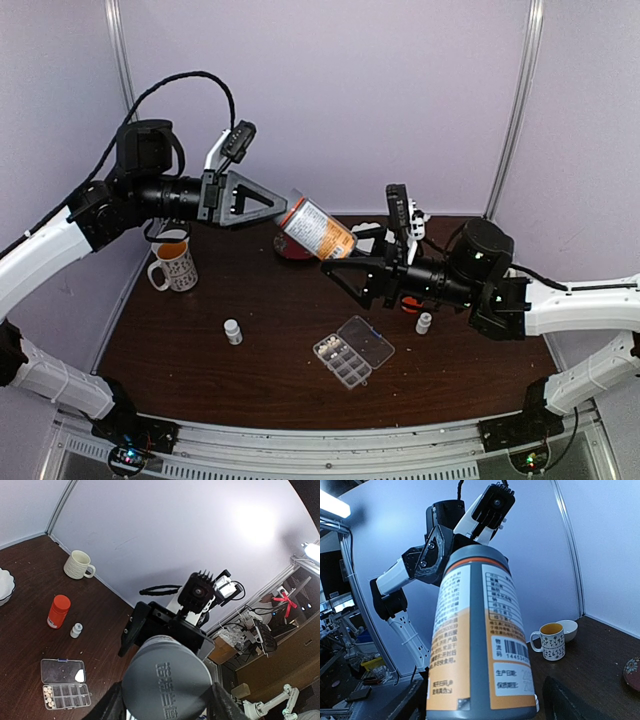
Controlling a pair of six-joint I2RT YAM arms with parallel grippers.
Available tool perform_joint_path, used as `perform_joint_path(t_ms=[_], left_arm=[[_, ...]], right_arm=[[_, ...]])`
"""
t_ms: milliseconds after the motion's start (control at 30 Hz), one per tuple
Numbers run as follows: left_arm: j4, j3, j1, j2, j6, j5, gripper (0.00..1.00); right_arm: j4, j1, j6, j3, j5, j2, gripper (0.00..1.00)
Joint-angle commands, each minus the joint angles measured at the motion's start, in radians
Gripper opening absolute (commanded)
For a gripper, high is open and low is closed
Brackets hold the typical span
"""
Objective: Sort the pills into containers
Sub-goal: Pass from the left arm to the right
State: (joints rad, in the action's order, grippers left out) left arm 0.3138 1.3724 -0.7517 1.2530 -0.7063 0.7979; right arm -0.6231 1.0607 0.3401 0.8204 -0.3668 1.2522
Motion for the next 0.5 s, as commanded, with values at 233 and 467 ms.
perform_joint_path(t_ms=[233, 467], left_arm=[[-0.067, -0.007, 0.005, -0.007, -0.008, 0.021, 0.26], [-0.073, -0.012, 0.005, -0.008, -0.011, 0.020, 0.26]], right_arm=[[-0.052, 0.005, 0.026, 0.004, -0.017, -0.029, 0.86], [-0.024, 0.005, 0.029, 0.027, -0.035, -0.015, 0.65]])
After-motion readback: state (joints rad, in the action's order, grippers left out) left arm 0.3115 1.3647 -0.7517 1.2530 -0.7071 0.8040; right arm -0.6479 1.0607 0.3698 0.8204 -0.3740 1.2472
